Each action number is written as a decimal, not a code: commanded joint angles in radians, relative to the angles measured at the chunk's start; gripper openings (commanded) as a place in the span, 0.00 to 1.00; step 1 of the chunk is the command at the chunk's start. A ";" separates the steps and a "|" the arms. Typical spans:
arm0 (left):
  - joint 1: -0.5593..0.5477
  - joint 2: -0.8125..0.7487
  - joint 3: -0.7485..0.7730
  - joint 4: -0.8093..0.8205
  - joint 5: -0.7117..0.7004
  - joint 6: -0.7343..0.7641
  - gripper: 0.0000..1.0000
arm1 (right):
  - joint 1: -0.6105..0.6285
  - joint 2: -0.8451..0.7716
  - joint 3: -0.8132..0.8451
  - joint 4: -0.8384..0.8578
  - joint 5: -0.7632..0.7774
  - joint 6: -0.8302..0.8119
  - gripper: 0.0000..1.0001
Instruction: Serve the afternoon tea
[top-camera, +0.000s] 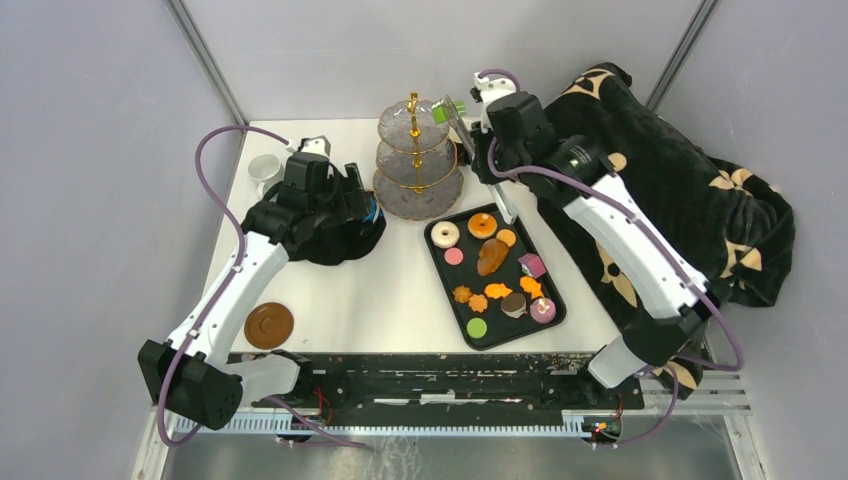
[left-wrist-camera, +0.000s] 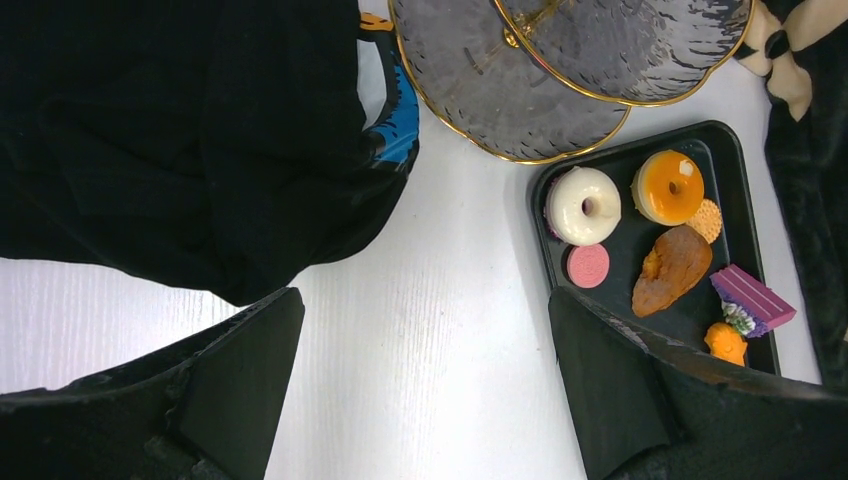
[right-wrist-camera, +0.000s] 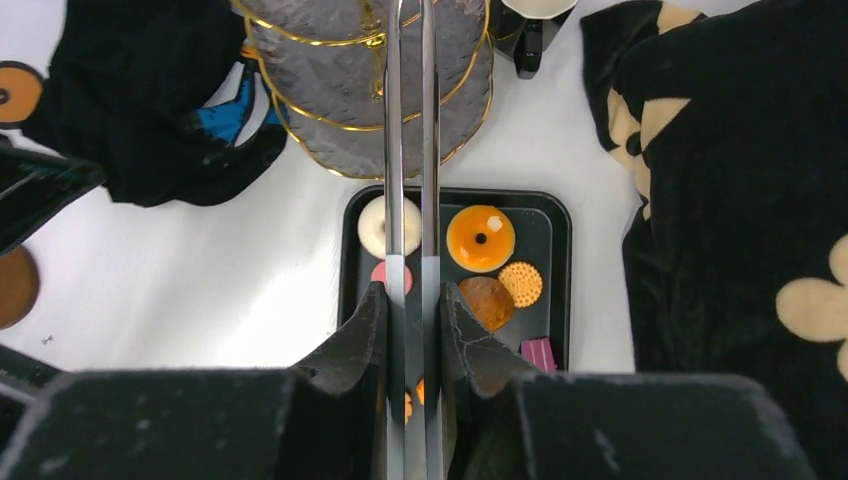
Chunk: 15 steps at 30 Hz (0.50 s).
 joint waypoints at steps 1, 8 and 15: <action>0.005 -0.033 0.040 0.028 -0.025 0.062 0.99 | -0.044 0.078 0.099 0.096 -0.028 -0.032 0.01; 0.005 -0.029 0.046 0.027 -0.042 0.075 0.99 | -0.074 0.185 0.169 0.098 -0.055 -0.048 0.01; 0.008 -0.008 0.053 0.028 -0.059 0.080 0.99 | -0.084 0.240 0.188 0.119 -0.108 -0.048 0.01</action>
